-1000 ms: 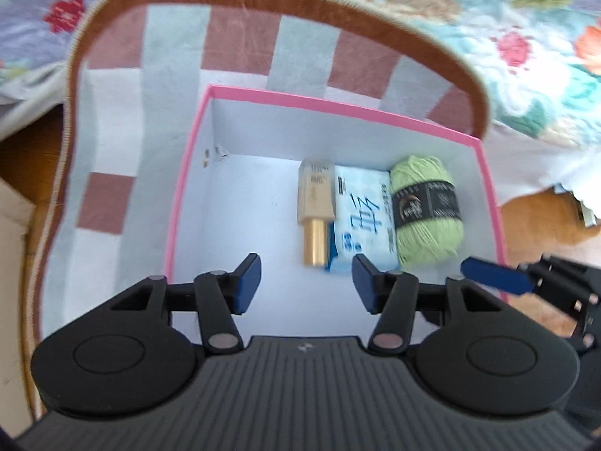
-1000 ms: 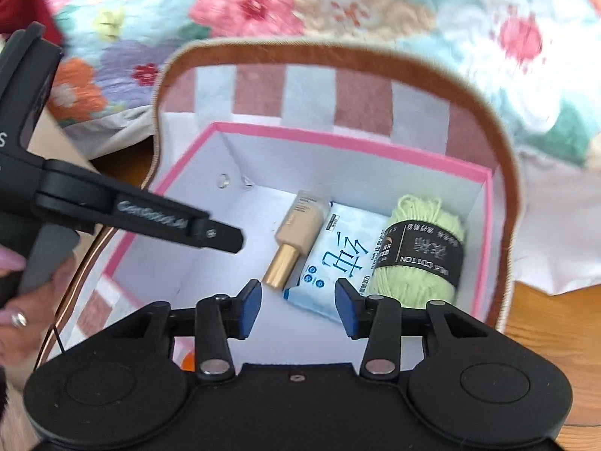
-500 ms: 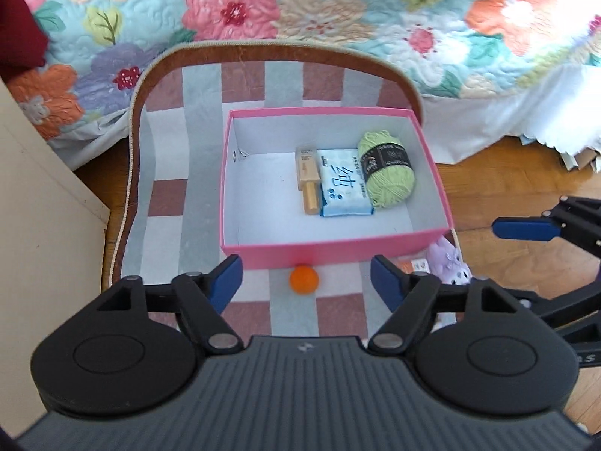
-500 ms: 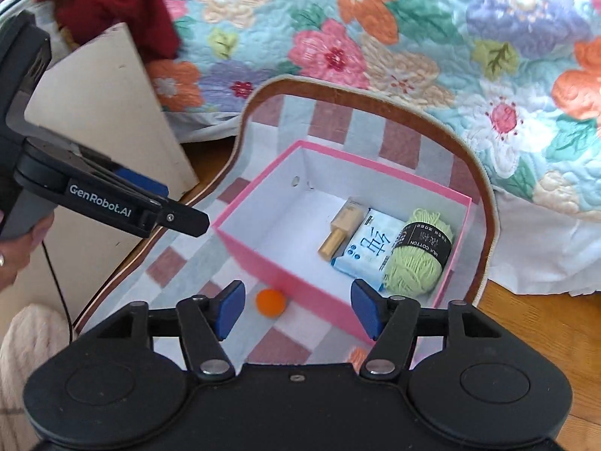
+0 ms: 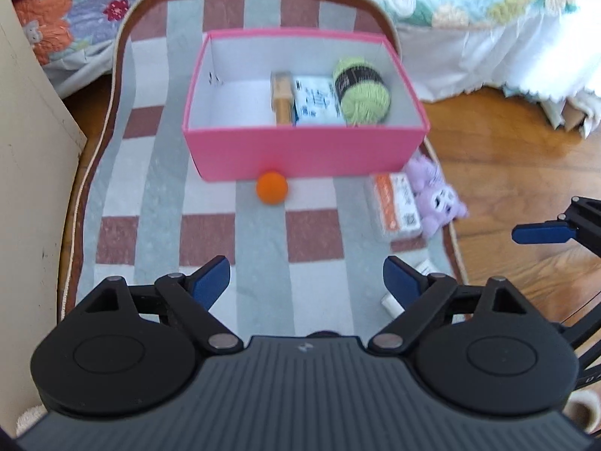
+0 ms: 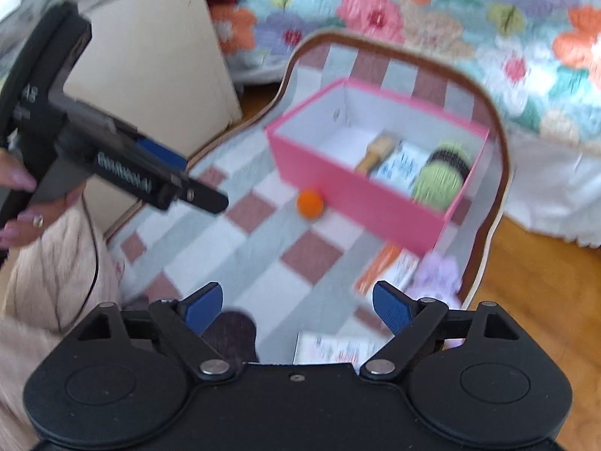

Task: Organize objects
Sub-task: 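Move the left gripper to the white wet-wipes pack on the rug, then close the left gripper on the white wet-wipes pack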

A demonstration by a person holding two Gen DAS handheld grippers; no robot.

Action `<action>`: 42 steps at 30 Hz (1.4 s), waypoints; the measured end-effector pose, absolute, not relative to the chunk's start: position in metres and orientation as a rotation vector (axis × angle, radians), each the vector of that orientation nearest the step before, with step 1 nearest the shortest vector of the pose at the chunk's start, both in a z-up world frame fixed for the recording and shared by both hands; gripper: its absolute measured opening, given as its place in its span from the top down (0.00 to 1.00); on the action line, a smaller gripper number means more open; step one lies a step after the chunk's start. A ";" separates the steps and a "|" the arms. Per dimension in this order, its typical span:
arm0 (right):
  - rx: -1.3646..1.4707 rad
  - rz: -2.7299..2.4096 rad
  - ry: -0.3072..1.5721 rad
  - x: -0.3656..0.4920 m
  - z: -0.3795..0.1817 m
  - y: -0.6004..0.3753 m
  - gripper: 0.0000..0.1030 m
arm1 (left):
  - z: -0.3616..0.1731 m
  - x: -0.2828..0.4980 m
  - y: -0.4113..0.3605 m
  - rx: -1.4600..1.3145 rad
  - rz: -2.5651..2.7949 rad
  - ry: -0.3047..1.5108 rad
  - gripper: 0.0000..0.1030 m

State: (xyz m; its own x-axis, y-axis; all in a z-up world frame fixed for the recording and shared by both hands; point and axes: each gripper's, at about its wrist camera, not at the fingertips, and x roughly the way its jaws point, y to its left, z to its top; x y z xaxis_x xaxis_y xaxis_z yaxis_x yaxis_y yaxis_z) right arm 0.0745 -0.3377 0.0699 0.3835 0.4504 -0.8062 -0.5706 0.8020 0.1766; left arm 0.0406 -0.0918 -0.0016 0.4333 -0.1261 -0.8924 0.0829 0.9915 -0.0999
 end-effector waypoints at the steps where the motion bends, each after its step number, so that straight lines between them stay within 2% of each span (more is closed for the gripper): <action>1: -0.129 0.655 0.991 0.071 0.060 -0.340 0.13 | -0.009 0.040 -0.094 -0.027 -0.134 1.126 0.14; 13: -0.221 0.636 0.983 0.052 -0.034 -0.343 0.13 | -0.081 0.044 -0.132 -0.134 -0.272 1.222 0.15; 22: -0.262 0.601 0.987 0.062 -0.078 -0.339 0.13 | -0.132 0.054 -0.155 -0.256 -0.337 1.320 0.18; 23: -0.270 0.598 0.989 0.062 -0.082 -0.339 0.13 | -0.137 0.054 -0.157 -0.269 -0.337 1.327 0.20; 26: -0.305 0.590 0.998 0.063 -0.091 -0.336 0.13 | -0.150 0.054 -0.161 -0.315 -0.343 1.340 0.33; 28: -0.303 0.585 0.998 0.063 -0.095 -0.336 0.16 | -0.158 0.054 -0.164 -0.354 -0.374 1.351 0.72; 33: -0.264 0.555 0.993 0.061 -0.095 -0.336 0.23 | -0.168 0.053 -0.165 -0.405 -0.356 1.330 0.73; 42: -0.185 0.529 1.010 0.055 -0.091 -0.335 0.21 | -0.158 0.047 -0.171 -0.303 -0.337 1.286 0.70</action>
State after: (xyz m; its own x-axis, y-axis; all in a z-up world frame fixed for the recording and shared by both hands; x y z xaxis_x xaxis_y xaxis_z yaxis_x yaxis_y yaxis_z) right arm 0.0547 -0.3350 -0.0908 0.4197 0.3354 -0.8434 -0.5023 0.8598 0.0919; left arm 0.0469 -0.1713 -0.1581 0.2453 -0.4082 -0.8793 0.0752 0.9123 -0.4025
